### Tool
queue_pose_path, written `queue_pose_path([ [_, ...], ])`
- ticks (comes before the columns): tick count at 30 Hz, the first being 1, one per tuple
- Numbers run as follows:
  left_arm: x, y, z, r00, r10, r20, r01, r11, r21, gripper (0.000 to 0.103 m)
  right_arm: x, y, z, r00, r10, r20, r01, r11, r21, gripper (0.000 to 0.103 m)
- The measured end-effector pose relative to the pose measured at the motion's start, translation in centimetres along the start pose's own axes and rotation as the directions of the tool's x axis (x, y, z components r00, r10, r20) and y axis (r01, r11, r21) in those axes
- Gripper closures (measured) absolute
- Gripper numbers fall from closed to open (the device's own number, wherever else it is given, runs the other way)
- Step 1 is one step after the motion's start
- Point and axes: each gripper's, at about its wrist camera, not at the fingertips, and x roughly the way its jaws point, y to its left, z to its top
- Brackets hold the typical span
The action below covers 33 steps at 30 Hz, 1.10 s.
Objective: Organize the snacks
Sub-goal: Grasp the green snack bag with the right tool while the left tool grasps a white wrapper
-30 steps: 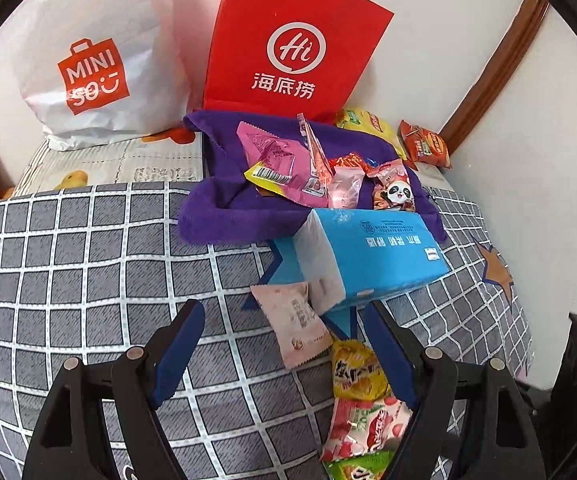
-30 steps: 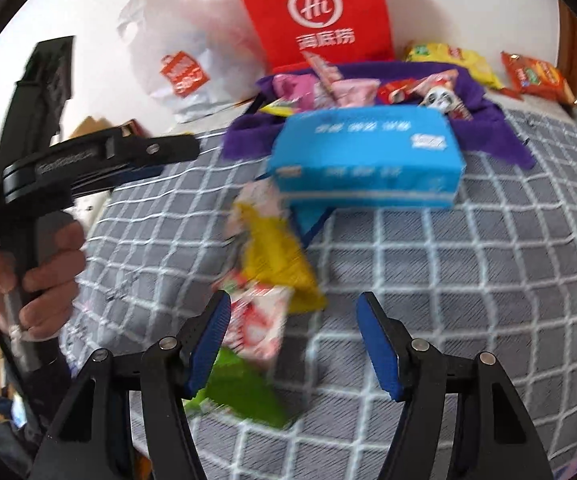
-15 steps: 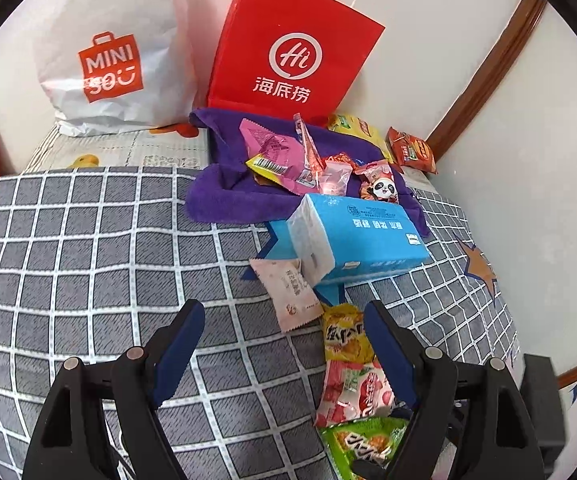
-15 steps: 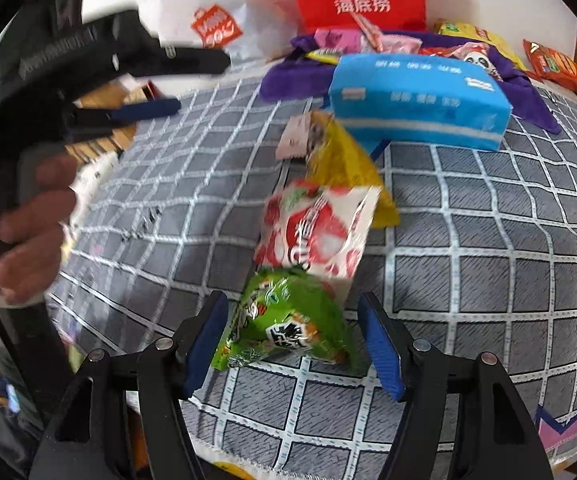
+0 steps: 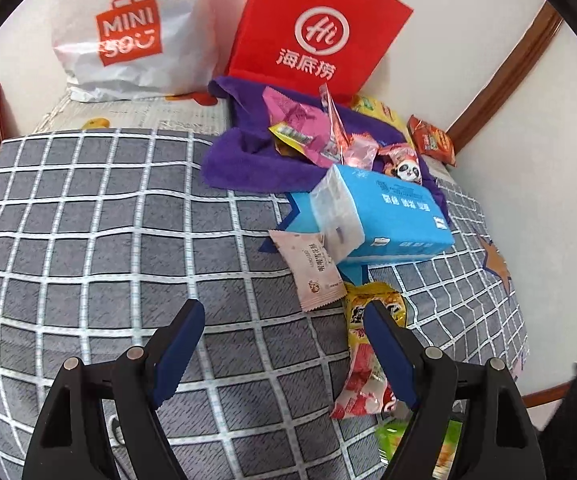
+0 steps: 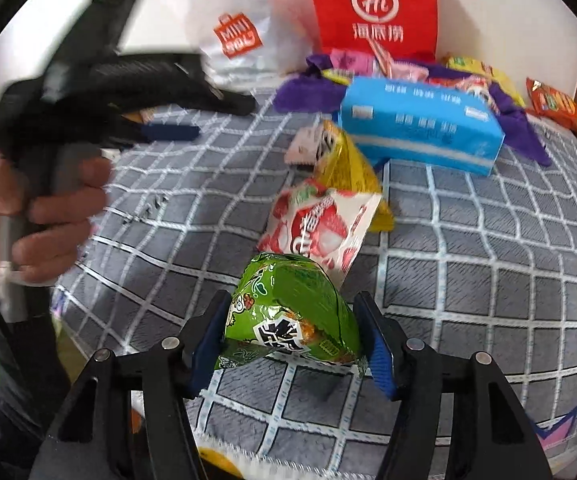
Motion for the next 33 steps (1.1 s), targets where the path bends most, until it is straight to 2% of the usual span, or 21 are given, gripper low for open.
queue_pose_path([
  [4,2.0,-1.0,0.4,0.999,0.047,-0.013,-0.047,0.999,0.013,0.024,-1.7,-1.6,0.4,0.998,-0.009,0.060,0.008,1.000,0.019,0.041],
  [7,3.6,-1.4,0.9,0.996,0.087,-0.020,-0.087,0.996,0.015,0.024,-2.6,-4.0,0.5,0.993,-0.067,0.093,0.063,0.997,0.046,0.041],
  [10,5.1,-1.8,1.3,0.995,0.097,-0.037,-0.097,0.995,0.011,0.024,-2.8,-6.6,0.9,0.990,-0.092,0.108,0.084,0.993,0.079,0.041],
  [15,6.8,-2.7,2.3,0.991,0.127,-0.032,-0.127,0.992,0.001,0.028,-2.6,-9.9,1.5,0.985,-0.134,0.113,0.127,0.990,0.066,0.041],
  [19,8.0,-3.4,2.6,0.990,0.131,-0.045,-0.131,0.991,-0.006,0.037,-2.2,-12.4,2.1,0.989,-0.111,0.102,0.105,0.992,0.069,0.041],
  [21,8.5,-3.8,2.3,0.991,0.118,-0.056,-0.119,0.993,-0.012,0.049,-1.9,-13.1,2.4,0.991,-0.102,0.090,0.097,0.994,0.058,0.041],
  [23,8.6,-4.3,2.1,0.989,0.142,-0.048,-0.142,0.990,0.003,0.057,-1.7,-13.7,2.6,0.992,-0.097,0.084,0.094,0.995,0.039,0.041],
  [26,8.5,-4.8,1.9,0.985,0.170,-0.041,-0.170,0.985,0.018,0.064,-1.5,-14.4,3.0,0.994,-0.072,0.078,0.070,0.997,0.025,0.041],
  [33,7.6,-3.9,1.7,0.984,0.173,-0.041,-0.175,0.984,-0.041,0.067,-1.2,-16.0,4.3,0.996,-0.062,0.067,0.063,0.998,0.000,0.041],
])
